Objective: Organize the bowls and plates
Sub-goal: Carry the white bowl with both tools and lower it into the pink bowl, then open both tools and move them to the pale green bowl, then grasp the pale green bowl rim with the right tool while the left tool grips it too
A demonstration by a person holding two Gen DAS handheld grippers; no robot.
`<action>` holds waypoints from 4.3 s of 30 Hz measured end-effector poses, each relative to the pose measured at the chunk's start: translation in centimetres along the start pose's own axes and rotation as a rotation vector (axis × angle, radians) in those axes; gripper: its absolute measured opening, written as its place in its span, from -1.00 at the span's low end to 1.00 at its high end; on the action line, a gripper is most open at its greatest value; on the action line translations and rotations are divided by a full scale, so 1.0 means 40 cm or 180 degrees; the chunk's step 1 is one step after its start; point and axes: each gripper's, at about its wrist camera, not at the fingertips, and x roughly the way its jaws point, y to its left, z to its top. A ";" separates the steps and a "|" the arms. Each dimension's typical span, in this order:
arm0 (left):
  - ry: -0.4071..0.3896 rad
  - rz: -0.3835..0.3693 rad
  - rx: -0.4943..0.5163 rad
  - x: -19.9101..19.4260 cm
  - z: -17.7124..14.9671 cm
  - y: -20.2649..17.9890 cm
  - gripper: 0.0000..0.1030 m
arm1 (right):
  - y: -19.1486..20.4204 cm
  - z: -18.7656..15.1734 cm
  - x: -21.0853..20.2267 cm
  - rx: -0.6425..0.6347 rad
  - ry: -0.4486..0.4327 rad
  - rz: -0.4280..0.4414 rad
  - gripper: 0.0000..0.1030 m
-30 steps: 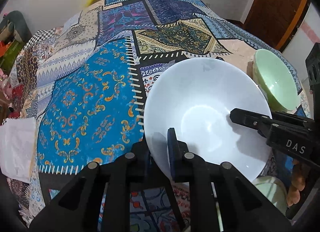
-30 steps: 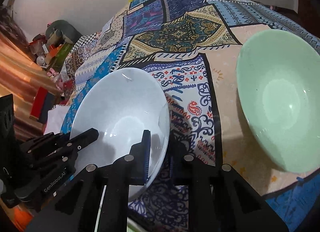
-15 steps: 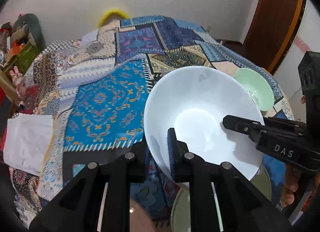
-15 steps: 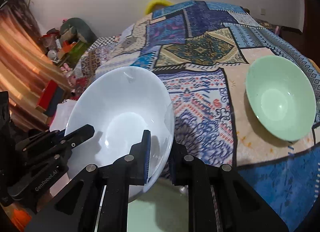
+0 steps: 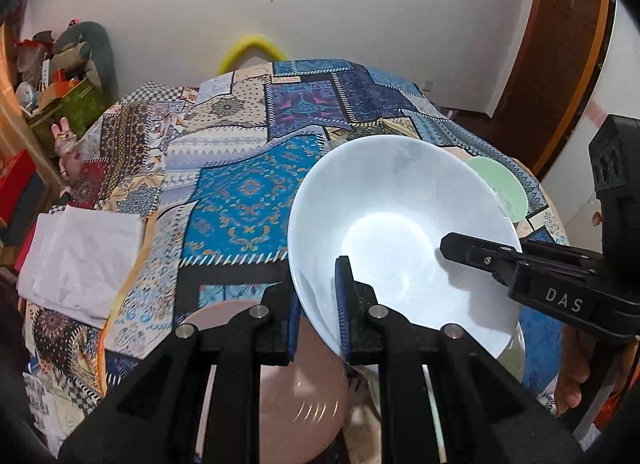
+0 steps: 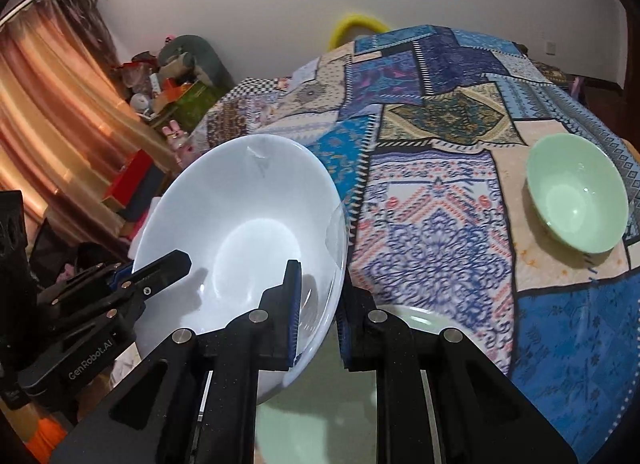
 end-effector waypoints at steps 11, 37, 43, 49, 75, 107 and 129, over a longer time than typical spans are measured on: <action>-0.0118 0.0158 -0.0129 -0.085 -0.080 0.090 -0.70 | 0.102 -0.049 0.024 -0.0161 0.0036 0.0154 -0.71; 0.0243 0.0317 -0.0222 -0.036 -0.248 0.239 -0.70 | 0.215 -0.171 0.159 -0.0174 0.0401 0.0328 -0.70; 0.0329 0.0308 -0.0236 -0.008 -0.266 0.248 -0.70 | 0.218 -0.178 0.170 -0.0214 0.0462 0.0286 -0.68; 0.0369 0.0352 -0.0228 0.010 -0.267 0.255 -0.70 | 0.214 -0.188 0.197 -0.0212 0.0554 0.0264 -0.68; 0.0576 0.0574 -0.0120 0.100 -0.268 0.261 -0.54 | 0.247 -0.181 0.228 -0.0768 0.0628 -0.0083 -0.58; -0.0660 0.0278 0.0288 -0.151 -0.011 -0.084 0.81 | -0.096 -0.073 -0.185 -0.0620 -0.0313 -0.0876 0.17; 0.0084 -0.0357 0.0737 0.248 0.175 -0.442 0.84 | -0.541 0.093 -0.169 -0.0036 -0.0480 -0.1411 0.24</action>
